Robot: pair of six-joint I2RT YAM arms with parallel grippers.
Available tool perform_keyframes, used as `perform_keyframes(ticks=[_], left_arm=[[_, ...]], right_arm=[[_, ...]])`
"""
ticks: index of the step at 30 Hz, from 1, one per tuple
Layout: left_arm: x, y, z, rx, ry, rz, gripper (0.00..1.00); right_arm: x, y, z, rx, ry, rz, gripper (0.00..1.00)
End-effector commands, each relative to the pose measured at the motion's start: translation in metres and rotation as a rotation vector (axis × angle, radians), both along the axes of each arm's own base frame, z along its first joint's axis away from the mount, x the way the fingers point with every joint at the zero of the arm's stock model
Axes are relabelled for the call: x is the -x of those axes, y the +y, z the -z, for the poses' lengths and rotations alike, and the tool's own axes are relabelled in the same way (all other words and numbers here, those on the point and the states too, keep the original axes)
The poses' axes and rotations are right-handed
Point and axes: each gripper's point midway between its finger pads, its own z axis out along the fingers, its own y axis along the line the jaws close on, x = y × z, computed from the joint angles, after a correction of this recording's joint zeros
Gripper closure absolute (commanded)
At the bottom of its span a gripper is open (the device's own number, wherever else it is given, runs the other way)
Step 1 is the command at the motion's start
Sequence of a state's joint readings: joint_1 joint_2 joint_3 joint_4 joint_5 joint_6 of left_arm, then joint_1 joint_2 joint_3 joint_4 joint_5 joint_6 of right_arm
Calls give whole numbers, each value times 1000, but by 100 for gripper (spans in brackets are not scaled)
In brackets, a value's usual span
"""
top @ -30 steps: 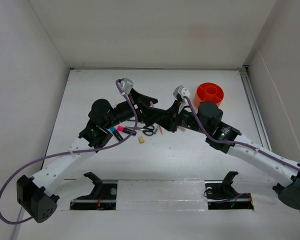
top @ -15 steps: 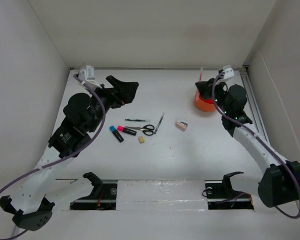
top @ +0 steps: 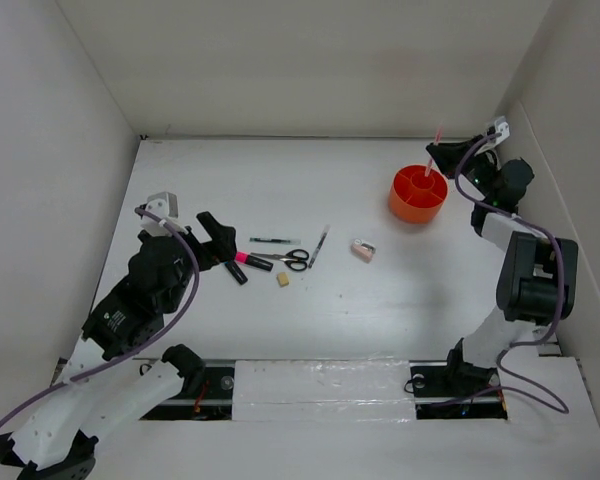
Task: Sort the stationery into containers
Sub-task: Place the pen in the storage box.
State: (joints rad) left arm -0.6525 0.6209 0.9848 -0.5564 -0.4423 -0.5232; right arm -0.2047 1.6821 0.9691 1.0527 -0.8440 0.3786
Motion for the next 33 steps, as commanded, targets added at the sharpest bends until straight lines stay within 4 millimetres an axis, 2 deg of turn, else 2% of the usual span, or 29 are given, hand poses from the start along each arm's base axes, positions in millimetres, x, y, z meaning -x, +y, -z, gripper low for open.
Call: perform_keyframes(ticks=[1, 5, 8, 9, 10, 20, 24, 27, 33], left_arm=[[-2, -8, 4, -17, -22, 51, 0], [-3, -10, 6, -14, -22, 60, 0], [-2, -12, 6, -12, -20, 69, 0], [-2, -12, 6, -12, -20, 69, 0], [-2, -12, 6, -12, -20, 69, 0], [-2, -12, 6, -12, -20, 69, 0], [-2, -13, 5, -13, -28, 80, 0], [-2, -13, 5, -13, -28, 80, 0], [-2, -14, 9, -18, -20, 80, 0]], right_arm=[[11, 7, -48, 48, -182, -134, 100], [-6, 2, -33, 52, -142, -153, 100], [-15, 0, -13, 41, -94, -162, 100], [-17, 0, -15, 45, -104, -162, 100], [-21, 0, -6, 43, -87, -170, 100], [-39, -13, 39, 13, 17, -162, 100], [-45, -19, 68, -7, 83, -162, 100], [-46, -19, 77, -18, 102, -164, 100], [-45, -22, 82, -37, 129, -168, 100]])
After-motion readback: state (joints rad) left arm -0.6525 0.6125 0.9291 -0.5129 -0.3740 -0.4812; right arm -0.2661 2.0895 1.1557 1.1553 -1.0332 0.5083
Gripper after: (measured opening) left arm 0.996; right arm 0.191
